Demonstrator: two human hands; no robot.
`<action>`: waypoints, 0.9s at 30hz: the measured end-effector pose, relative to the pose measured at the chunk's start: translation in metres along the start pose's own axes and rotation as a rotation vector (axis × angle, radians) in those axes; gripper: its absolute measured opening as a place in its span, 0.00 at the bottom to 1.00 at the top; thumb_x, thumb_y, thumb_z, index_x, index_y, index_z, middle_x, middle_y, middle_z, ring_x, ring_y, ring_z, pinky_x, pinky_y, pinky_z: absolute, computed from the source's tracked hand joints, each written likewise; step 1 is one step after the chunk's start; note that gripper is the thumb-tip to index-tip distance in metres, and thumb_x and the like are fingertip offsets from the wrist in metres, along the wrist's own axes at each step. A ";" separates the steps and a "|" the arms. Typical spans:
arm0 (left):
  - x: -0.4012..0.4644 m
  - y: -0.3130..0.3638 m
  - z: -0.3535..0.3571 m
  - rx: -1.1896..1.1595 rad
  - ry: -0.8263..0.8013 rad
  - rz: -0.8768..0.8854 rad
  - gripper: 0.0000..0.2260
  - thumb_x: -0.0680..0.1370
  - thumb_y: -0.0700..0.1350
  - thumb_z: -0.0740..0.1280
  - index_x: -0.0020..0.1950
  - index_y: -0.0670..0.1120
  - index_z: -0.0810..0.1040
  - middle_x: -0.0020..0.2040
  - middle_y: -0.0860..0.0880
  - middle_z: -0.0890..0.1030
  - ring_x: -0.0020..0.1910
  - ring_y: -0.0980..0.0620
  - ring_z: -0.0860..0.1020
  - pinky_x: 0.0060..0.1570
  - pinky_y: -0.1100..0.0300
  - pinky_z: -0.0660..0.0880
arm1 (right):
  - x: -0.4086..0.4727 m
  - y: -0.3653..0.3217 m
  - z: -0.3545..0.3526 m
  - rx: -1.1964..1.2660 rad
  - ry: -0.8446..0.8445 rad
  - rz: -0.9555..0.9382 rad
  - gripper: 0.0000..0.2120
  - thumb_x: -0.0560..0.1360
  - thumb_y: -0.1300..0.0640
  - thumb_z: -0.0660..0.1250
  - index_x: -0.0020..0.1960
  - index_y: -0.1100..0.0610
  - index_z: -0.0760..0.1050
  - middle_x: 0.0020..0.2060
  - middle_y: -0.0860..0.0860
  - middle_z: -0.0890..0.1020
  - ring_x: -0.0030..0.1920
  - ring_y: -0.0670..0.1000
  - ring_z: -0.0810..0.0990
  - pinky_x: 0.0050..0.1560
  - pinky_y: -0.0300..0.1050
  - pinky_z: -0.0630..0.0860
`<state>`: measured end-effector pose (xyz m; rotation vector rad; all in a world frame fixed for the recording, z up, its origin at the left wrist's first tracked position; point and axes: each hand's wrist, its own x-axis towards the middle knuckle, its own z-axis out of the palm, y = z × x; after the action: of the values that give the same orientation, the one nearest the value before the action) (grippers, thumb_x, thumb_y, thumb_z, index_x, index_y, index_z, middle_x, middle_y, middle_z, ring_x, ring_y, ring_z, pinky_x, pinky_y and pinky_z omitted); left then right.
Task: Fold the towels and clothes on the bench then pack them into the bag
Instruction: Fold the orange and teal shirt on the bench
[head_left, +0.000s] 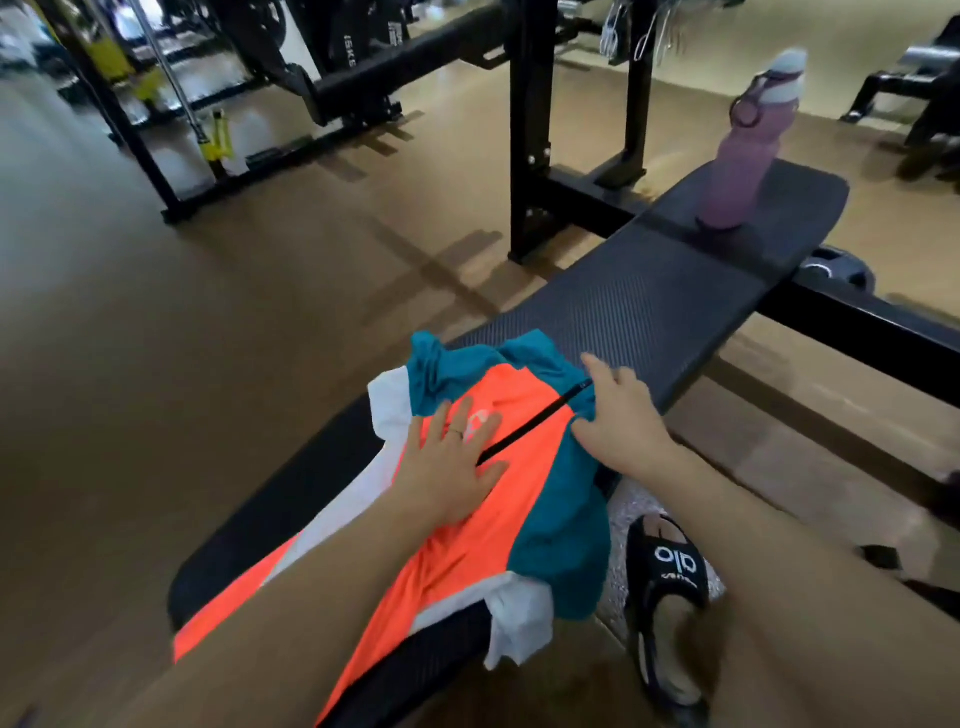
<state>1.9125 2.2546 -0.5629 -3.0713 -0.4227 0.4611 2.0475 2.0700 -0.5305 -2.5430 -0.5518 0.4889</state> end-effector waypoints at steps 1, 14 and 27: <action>0.000 -0.003 0.004 -0.005 0.012 0.001 0.37 0.73 0.71 0.37 0.82 0.62 0.47 0.84 0.48 0.46 0.82 0.42 0.46 0.78 0.40 0.47 | 0.001 -0.001 0.004 -0.093 -0.025 -0.025 0.32 0.74 0.49 0.67 0.76 0.50 0.60 0.65 0.59 0.68 0.67 0.64 0.66 0.65 0.58 0.70; 0.062 -0.047 -0.039 0.032 0.104 0.052 0.31 0.83 0.61 0.55 0.84 0.54 0.50 0.83 0.42 0.49 0.81 0.40 0.52 0.78 0.45 0.53 | 0.058 0.024 -0.003 -0.526 0.299 -0.102 0.22 0.75 0.62 0.64 0.69 0.59 0.71 0.62 0.61 0.73 0.63 0.65 0.71 0.63 0.60 0.67; -0.137 -0.058 0.027 -0.315 0.012 -0.245 0.35 0.65 0.71 0.57 0.63 0.48 0.66 0.57 0.49 0.64 0.59 0.46 0.66 0.64 0.52 0.67 | -0.069 -0.052 0.103 -0.525 -0.147 -0.618 0.37 0.75 0.37 0.43 0.78 0.51 0.64 0.77 0.60 0.64 0.76 0.63 0.63 0.74 0.65 0.59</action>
<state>1.7632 2.2737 -0.5461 -3.2472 -0.9423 0.4007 1.9288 2.1194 -0.5712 -2.6039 -1.6323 0.3268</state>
